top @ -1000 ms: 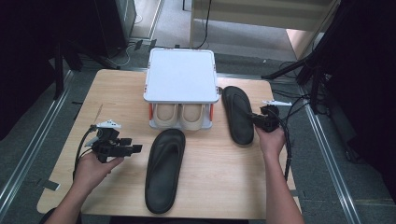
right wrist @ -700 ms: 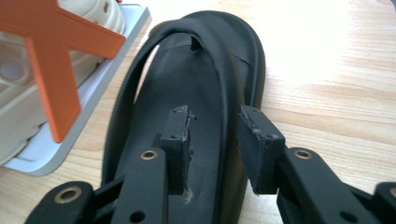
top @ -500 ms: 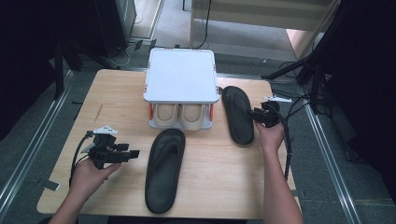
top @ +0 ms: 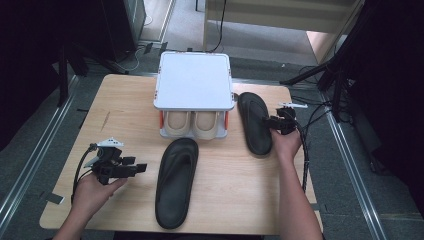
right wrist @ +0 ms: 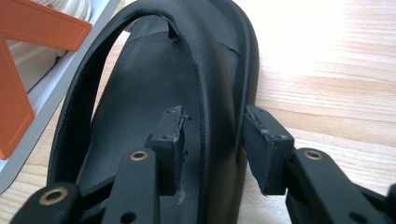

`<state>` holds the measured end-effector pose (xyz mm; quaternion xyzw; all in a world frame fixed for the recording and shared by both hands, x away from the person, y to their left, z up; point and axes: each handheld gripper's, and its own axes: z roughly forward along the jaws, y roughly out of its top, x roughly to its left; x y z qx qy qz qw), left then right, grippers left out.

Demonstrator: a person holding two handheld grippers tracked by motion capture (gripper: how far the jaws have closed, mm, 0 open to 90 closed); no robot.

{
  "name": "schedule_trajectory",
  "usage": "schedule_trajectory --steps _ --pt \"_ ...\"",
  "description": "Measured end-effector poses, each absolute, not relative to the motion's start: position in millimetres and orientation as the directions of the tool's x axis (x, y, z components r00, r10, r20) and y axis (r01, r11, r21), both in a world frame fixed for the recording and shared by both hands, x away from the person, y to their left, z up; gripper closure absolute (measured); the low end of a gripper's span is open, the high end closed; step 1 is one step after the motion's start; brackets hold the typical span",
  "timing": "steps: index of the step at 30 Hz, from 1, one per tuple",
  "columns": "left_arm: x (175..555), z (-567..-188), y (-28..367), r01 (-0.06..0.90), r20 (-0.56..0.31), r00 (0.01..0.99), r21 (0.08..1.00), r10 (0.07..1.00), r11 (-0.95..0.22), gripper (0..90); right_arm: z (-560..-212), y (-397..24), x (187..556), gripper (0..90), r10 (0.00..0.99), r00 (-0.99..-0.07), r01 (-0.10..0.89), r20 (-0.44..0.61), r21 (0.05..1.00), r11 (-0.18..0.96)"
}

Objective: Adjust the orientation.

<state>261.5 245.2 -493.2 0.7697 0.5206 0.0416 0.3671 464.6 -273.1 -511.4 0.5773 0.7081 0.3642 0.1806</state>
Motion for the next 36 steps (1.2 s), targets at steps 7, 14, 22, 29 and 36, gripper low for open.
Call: schedule_trajectory --steps 7,14,22,29,36 --pt "262.3 -494.2 245.0 0.773 -0.32 0.452 0.606 0.833 -0.186 39.5 -511.4 -271.7 465.9 63.1 0.953 -0.257 0.686 0.162 0.725 0.062" --pt "261.4 -494.7 245.9 0.772 -0.318 0.448 0.61 0.836 -0.181 39.5 -512.0 -274.6 466.9 72.0 0.956 -0.232 0.69 0.181 0.723 0.03" --pt "259.6 -494.8 246.7 0.772 -0.315 0.443 0.61 0.839 -0.179 39.5 -510.9 -273.4 467.9 75.3 0.954 -0.219 0.7 0.202 0.714 0.009" --pt "258.3 -494.6 247.9 0.775 -0.318 0.439 0.608 0.841 -0.174 39.4 -510.0 -273.2 469.0 76.0 0.953 -0.219 0.704 0.208 0.71 0.007" --pt "259.2 -494.7 248.6 0.775 -0.32 0.434 0.609 0.842 -0.168 38.8 -506.8 -271.2 468.3 76.2 0.952 -0.22 0.707 0.213 0.707 0.006"
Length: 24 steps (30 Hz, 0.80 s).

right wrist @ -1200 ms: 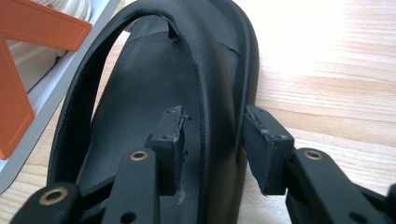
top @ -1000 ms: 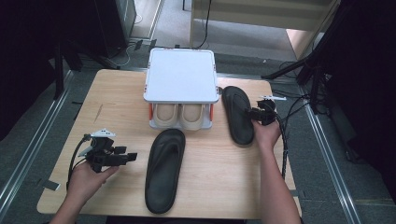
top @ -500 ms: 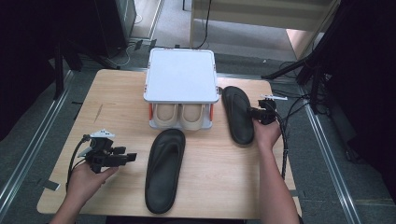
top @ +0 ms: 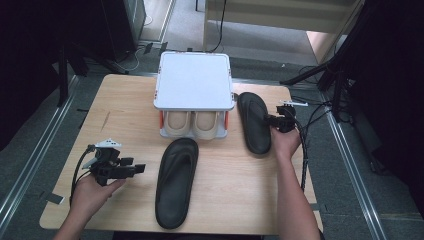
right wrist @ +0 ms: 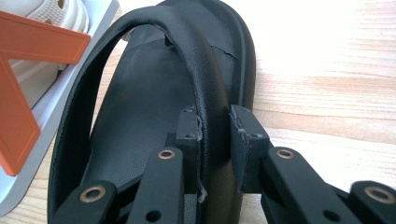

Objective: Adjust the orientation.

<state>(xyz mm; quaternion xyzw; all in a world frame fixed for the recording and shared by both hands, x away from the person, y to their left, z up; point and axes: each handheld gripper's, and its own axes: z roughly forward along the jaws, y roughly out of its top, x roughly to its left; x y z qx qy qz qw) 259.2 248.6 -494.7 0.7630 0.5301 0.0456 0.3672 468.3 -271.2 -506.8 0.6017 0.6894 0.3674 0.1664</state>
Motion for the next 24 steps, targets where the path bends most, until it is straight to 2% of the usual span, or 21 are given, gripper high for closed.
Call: schedule_trajectory --steps 24 --pt "272 -492 242 0.759 -0.322 0.473 0.622 0.82 -0.193 38.5 -481 -267 427 76.3 0.943 -0.268 0.692 0.198 0.72 0.046"
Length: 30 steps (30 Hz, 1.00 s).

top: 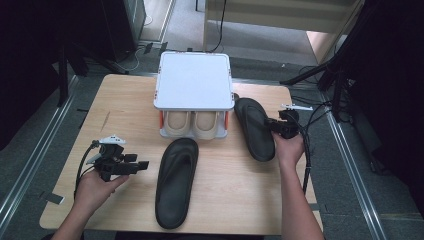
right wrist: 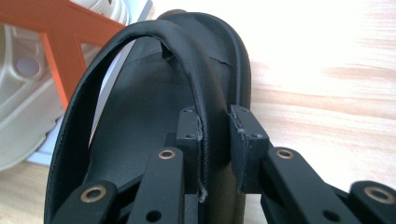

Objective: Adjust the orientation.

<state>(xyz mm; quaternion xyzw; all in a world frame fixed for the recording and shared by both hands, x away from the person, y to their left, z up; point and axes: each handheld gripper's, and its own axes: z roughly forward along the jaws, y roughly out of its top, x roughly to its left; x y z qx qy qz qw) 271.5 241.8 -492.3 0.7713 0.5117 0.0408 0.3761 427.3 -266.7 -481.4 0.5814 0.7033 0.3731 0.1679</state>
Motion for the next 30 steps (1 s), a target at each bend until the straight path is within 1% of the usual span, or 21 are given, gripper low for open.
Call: schedule_trajectory --steps 3,11,24,28,30 --pt "274 -492 241 0.757 -0.323 0.479 0.622 0.816 -0.198 38.5 -479 -268 420 76.3 0.946 -0.271 0.689 0.179 0.722 0.061" --pt "283 -491 235 0.751 -0.318 0.505 0.621 0.803 -0.226 38.9 -473 -277 393 76.3 0.944 -0.276 0.687 0.184 0.724 0.06" --pt "297 -490 226 0.736 -0.301 0.53 0.628 0.793 -0.254 40.6 -465 -277 346 76.2 0.935 -0.31 0.672 0.175 0.736 0.085" --pt "300 -491 224 0.735 -0.315 0.533 0.632 0.785 -0.245 41.0 -464 -275 333 76.2 0.929 -0.322 0.67 0.182 0.737 0.087" --pt "300 -491 223 0.732 -0.307 0.537 0.633 0.785 -0.253 41.6 -464 -274 329 76.1 0.928 -0.326 0.666 0.182 0.74 0.089"
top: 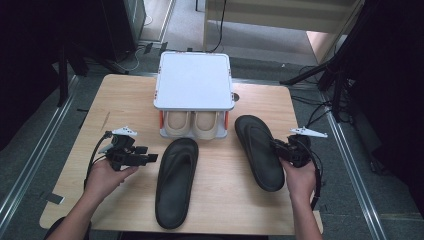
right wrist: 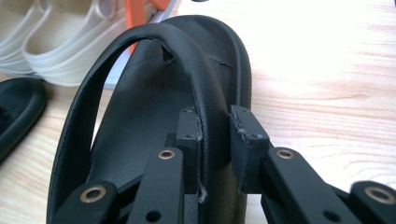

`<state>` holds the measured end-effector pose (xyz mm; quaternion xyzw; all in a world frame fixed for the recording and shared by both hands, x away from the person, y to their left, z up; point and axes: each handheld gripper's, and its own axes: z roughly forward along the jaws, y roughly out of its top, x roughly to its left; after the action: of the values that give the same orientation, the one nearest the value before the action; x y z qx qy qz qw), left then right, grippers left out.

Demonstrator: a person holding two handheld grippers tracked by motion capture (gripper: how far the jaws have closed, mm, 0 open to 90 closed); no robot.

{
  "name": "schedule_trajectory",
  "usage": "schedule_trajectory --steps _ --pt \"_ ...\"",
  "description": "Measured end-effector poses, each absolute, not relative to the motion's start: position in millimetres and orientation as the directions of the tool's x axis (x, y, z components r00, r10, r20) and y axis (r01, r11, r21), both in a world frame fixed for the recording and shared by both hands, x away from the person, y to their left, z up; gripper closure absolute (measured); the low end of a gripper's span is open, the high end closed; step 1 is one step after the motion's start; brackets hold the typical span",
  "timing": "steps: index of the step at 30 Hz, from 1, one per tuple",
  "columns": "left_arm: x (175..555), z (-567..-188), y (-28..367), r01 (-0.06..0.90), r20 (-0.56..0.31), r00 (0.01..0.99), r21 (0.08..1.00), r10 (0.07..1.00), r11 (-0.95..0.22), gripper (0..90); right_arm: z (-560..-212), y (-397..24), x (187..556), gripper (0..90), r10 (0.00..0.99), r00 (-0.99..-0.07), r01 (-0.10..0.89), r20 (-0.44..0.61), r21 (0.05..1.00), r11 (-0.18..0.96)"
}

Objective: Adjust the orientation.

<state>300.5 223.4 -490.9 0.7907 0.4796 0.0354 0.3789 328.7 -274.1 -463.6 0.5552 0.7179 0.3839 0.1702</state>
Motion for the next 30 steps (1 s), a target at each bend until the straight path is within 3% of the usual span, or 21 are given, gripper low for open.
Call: schedule_trajectory --steps 5,13,25,30 --pt "301 -490 220 0.717 -0.291 0.557 0.641 0.778 -0.274 44.7 -462 -270 314 76.1 0.922 -0.341 0.66 0.183 0.745 0.096" --pt "301 -491 220 0.708 -0.306 0.579 0.649 0.756 -0.28 57.1 -461 -254 292 75.9 0.907 -0.383 0.65 0.175 0.749 0.13" --pt "299 -490 220 0.673 -0.28 0.617 0.672 0.736 -0.309 89.2 -467 -230 280 75.7 0.88 -0.445 0.653 0.169 0.733 0.19" --pt "300 -497 214 0.66 -0.263 0.646 0.664 0.717 -0.351 90.0 -471 -222 278 75.6 0.868 -0.465 0.658 0.172 0.724 0.208"
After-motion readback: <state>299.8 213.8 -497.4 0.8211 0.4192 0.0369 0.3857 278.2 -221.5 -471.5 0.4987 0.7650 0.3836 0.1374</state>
